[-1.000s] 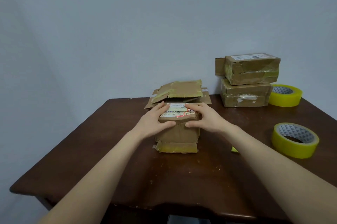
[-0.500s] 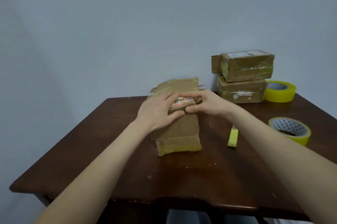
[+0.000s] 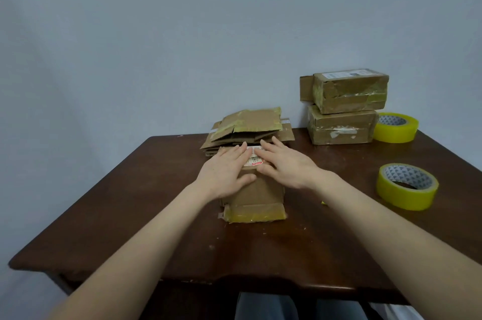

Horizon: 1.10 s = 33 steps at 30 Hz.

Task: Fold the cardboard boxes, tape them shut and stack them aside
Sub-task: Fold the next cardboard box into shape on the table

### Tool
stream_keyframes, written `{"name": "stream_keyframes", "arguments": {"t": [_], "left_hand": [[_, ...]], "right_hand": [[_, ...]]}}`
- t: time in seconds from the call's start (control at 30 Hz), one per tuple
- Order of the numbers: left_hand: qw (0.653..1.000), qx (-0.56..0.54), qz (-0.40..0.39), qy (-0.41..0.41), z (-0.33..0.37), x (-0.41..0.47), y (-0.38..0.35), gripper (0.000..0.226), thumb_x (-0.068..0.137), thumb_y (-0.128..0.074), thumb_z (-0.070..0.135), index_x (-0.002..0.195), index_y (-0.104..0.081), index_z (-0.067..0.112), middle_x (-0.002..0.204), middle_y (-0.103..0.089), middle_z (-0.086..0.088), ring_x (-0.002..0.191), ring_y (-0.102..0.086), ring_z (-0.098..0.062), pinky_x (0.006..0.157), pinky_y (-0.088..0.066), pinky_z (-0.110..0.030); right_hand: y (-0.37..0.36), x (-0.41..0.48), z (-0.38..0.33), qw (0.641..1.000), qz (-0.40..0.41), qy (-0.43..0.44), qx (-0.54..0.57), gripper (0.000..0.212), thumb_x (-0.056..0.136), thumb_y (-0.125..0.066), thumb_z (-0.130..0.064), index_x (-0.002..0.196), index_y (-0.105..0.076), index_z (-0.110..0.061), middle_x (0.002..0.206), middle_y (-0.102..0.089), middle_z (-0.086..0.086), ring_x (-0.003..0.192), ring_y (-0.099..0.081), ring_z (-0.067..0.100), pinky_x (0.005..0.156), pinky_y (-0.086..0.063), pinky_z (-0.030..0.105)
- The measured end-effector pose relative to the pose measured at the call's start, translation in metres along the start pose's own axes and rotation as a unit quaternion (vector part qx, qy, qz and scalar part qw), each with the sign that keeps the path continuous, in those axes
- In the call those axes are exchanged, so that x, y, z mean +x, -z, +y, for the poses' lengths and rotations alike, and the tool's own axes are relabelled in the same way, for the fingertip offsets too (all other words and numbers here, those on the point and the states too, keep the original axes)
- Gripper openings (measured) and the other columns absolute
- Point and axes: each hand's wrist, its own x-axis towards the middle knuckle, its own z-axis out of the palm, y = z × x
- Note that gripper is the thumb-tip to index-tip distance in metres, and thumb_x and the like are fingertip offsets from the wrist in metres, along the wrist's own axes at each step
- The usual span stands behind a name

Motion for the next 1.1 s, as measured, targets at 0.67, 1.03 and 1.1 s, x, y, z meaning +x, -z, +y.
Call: {"name": "stream_keyframes", "arguments": {"t": [0.67,1.03,1.1], "left_hand": [[1.000,0.013,0.017,-0.020,-0.004,0.001,-0.002,0.068,0.096,-0.041,0.049,0.152,-0.015,0.020,0.160,-0.011,-0.004,0.147,-0.014,-0.018,0.119,-0.013,-0.034],[0.999,0.011,0.024,-0.035,-0.009,0.005,-0.004,0.074,0.094,-0.045,0.052,0.152,-0.016,0.017,0.160,-0.012,-0.002,0.147,-0.014,-0.016,0.119,-0.011,-0.032],[0.999,0.011,0.015,-0.032,-0.010,0.006,-0.003,0.075,0.093,-0.045,0.053,0.152,-0.014,0.017,0.160,-0.011,-0.002,0.147,-0.013,-0.016,0.119,-0.011,-0.032]], "right_hand": [[-0.004,-0.001,-0.009,0.999,-0.008,-0.035,-0.016,0.059,0.099,-0.041,-0.044,0.152,-0.020,-0.029,0.161,-0.008,-0.008,0.149,0.003,0.016,0.115,-0.022,0.044],[-0.006,0.001,-0.011,0.998,0.008,-0.024,-0.060,0.059,0.099,-0.044,-0.038,0.150,-0.025,-0.018,0.161,-0.013,0.000,0.149,-0.003,0.016,0.118,-0.019,0.036],[0.000,0.000,-0.012,0.997,-0.013,-0.029,-0.065,0.058,0.100,-0.043,-0.039,0.151,-0.024,-0.020,0.161,-0.011,-0.003,0.148,-0.003,0.014,0.116,-0.019,0.037]]}}
